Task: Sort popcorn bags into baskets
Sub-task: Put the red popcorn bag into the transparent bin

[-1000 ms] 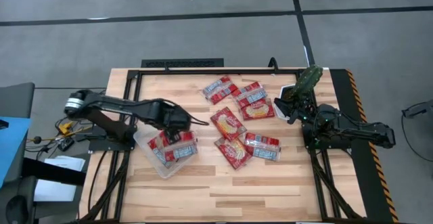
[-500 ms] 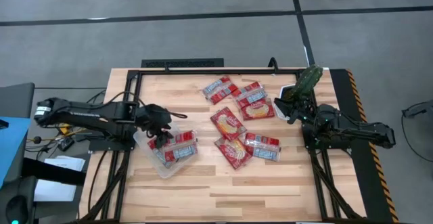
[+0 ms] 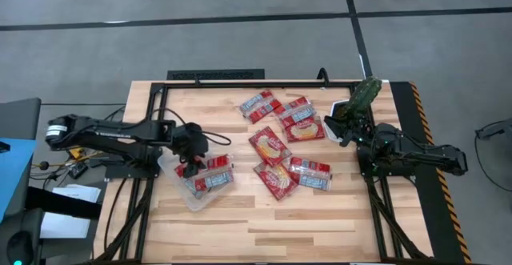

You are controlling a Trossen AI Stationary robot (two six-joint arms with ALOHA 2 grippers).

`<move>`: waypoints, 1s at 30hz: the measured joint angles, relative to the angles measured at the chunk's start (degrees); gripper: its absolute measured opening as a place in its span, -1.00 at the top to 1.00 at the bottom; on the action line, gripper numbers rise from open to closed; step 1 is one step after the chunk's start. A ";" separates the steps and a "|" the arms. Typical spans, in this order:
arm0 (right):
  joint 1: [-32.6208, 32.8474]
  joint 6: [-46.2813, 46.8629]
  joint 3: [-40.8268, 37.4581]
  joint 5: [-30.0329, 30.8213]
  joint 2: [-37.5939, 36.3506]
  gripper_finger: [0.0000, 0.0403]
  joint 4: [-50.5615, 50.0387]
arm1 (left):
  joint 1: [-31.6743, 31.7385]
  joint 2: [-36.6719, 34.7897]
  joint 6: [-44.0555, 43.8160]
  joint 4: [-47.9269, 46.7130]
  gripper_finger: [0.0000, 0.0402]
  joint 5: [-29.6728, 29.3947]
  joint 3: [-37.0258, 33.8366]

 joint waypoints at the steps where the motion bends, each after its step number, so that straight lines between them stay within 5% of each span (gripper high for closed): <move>1: 0.00 0.01 0.00 0.00 0.00 0.31 0.00 | 0.30 0.69 0.47 0.25 -0.11 0.10 0.00; 13: 0.00 0.00 0.00 0.04 0.00 0.29 0.04 | 2.97 8.13 6.29 2.33 -0.06 9.23 0.01; 17: 0.00 0.01 0.00 0.04 0.00 0.30 0.04 | 2.97 9.54 6.49 3.10 0.23 10.08 0.01; 23: 0.00 -0.01 0.00 0.07 0.00 0.35 0.07 | 2.97 9.92 2.64 3.01 0.91 11.56 0.29; 30: 0.00 -0.01 0.00 0.07 0.00 0.39 0.11 | 2.25 9.90 -10.23 -2.56 0.97 16.42 4.08</move>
